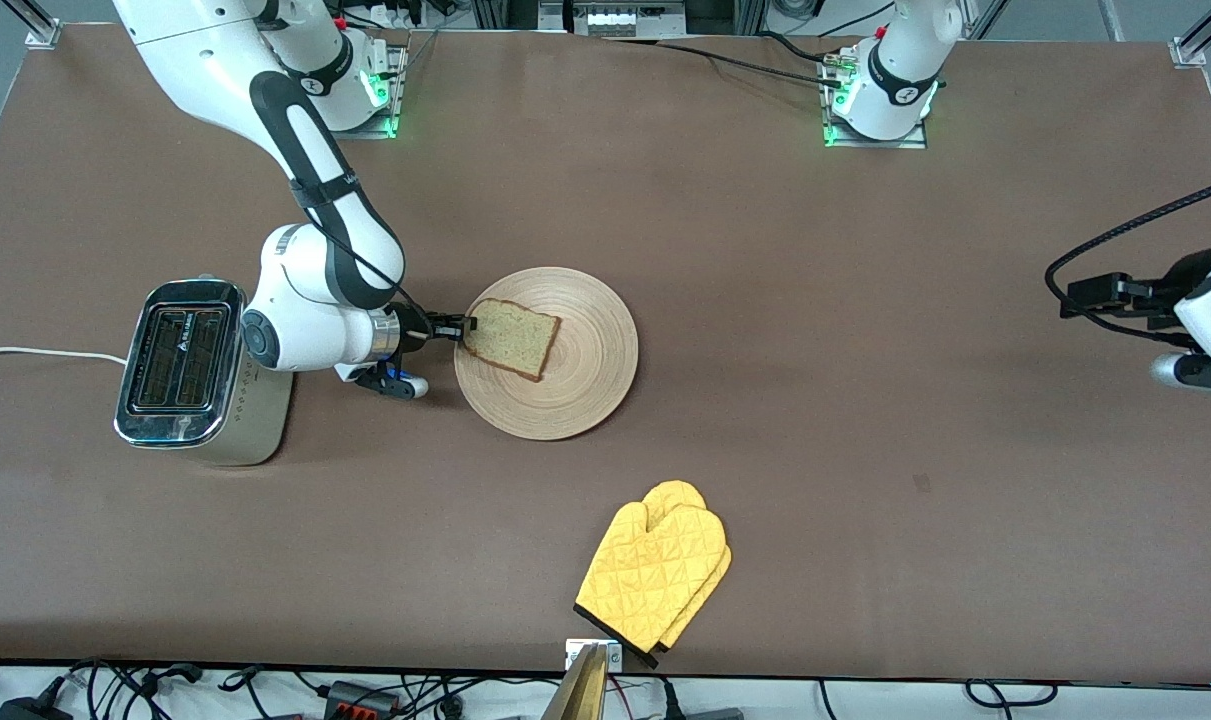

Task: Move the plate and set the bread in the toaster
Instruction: 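Grasp the bread slice with the right gripper while the left gripper withdraws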

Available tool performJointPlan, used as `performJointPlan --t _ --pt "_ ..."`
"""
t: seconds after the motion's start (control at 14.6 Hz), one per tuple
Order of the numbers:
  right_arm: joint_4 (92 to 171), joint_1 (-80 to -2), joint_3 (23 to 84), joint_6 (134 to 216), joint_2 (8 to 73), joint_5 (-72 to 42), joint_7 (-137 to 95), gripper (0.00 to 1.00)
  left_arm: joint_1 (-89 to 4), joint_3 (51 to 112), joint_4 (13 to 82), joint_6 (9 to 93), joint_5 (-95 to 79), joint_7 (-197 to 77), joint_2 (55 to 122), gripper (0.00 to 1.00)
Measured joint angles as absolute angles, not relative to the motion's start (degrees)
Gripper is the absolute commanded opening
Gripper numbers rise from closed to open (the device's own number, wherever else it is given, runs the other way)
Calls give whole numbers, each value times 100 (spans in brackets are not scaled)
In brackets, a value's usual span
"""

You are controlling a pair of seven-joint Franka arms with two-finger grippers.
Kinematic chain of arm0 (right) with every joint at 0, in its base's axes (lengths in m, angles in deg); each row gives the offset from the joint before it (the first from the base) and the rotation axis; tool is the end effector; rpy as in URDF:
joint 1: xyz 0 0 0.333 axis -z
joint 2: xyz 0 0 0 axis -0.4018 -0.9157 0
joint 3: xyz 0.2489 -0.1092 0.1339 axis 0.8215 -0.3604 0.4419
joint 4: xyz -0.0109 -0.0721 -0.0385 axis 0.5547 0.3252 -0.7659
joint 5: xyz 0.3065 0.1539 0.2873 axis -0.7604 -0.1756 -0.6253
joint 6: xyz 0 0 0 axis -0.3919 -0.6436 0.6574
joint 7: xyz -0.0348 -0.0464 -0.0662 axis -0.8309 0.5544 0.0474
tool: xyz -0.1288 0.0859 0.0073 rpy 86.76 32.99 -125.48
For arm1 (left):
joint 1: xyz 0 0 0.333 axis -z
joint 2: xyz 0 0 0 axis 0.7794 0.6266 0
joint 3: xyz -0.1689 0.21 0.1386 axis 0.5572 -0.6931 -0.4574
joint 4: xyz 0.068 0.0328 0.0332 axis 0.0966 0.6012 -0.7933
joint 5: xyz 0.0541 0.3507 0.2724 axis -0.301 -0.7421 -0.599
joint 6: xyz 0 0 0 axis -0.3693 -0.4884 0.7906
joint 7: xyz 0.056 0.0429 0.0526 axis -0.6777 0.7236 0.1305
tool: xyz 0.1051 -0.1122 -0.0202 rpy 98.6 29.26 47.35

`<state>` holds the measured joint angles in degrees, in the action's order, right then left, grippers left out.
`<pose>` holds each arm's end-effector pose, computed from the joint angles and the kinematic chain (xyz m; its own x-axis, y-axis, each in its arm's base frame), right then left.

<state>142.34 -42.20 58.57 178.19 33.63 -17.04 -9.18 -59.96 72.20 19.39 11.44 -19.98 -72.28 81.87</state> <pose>0.5648 0.2505 0.1107 0.8763 -0.1144 -0.4679 -0.3045 -0.8843 -0.3540 0.6671 0.0198 0.5052 0.9710 -0.0947 -0.2196 -0.0924 -0.9955 0.0207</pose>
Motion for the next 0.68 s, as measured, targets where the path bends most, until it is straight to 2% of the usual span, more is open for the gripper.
performJointPlan --t 0.41,0.68 --pt "14224 -4233 5858 17830 3362 -1701 -928 31 -6007 7245 3700 2227 -1952 -7119 6921 100" --pt "14203 -4271 5860 17893 3356 -1566 -941 31 -6007 7262 4095 2452 -1936 -7098 6623 100"
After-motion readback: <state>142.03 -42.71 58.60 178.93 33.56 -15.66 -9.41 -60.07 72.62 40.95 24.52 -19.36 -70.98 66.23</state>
